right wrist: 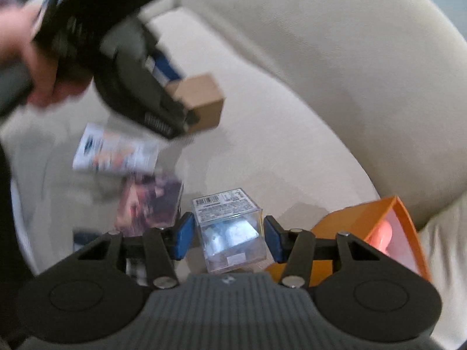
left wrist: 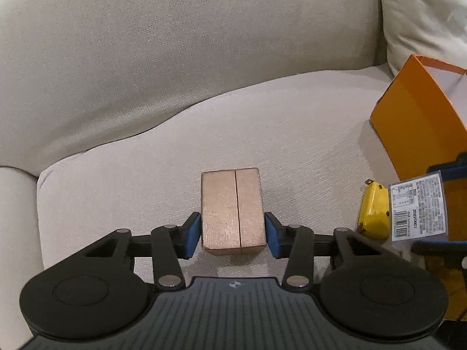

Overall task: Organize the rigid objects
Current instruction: 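Grasp the brown cube with the left gripper while the right grasps the clear cube box, then lower the brown cube and clear box into the orange box and release, then withdraw both grippers from the orange box toward the loose items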

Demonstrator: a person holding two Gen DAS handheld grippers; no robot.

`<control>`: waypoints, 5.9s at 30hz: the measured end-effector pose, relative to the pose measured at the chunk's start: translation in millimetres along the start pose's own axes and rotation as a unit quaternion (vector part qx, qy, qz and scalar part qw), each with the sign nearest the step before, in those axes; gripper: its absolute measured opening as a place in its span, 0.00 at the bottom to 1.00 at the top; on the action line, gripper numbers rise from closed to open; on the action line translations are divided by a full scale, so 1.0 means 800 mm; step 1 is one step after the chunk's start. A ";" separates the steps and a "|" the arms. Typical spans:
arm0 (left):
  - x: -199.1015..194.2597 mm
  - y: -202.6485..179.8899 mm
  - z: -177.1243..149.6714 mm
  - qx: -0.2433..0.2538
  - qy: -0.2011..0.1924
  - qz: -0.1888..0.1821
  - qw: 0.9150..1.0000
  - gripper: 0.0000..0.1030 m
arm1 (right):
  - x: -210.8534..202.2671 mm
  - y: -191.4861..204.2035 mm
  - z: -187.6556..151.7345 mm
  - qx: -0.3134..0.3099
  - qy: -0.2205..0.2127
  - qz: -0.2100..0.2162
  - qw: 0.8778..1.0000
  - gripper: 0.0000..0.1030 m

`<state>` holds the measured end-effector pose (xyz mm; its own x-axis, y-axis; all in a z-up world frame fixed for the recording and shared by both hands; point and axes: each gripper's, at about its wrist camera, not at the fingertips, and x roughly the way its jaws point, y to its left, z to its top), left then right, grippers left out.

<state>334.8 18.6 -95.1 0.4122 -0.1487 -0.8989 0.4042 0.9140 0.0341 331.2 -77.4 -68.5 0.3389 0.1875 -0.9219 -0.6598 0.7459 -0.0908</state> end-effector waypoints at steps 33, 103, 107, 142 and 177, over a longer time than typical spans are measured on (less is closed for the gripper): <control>-0.151 -0.307 -0.004 0.389 -0.127 -0.071 0.910 0.49 | -0.099 -0.113 -0.211 0.086 -0.005 -0.036 0.996 0.51; 0.005 -0.341 0.025 0.460 -0.006 -0.080 0.884 0.74 | -0.007 -0.148 -0.210 -0.115 0.071 -0.006 0.991 0.58; 0.012 -0.336 0.030 0.444 0.027 -0.082 0.892 0.60 | -0.006 -0.134 -0.218 -0.126 0.074 -0.029 0.989 0.48; -0.008 -0.334 0.065 0.337 -0.005 -0.159 0.928 0.10 | -0.058 -0.120 -0.247 -0.144 0.028 -0.084 0.986 0.45; 0.039 -0.340 0.108 0.196 0.001 -0.206 0.959 0.10 | -0.018 -0.141 -0.234 -0.182 0.013 -0.159 0.970 0.25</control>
<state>308.3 -267.1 -94.9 0.1499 -0.4658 -0.8721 0.8089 0.5650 -0.1627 275.3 -284.0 -115.0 0.5503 -0.0360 -0.8342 -0.7190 0.4876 -0.4953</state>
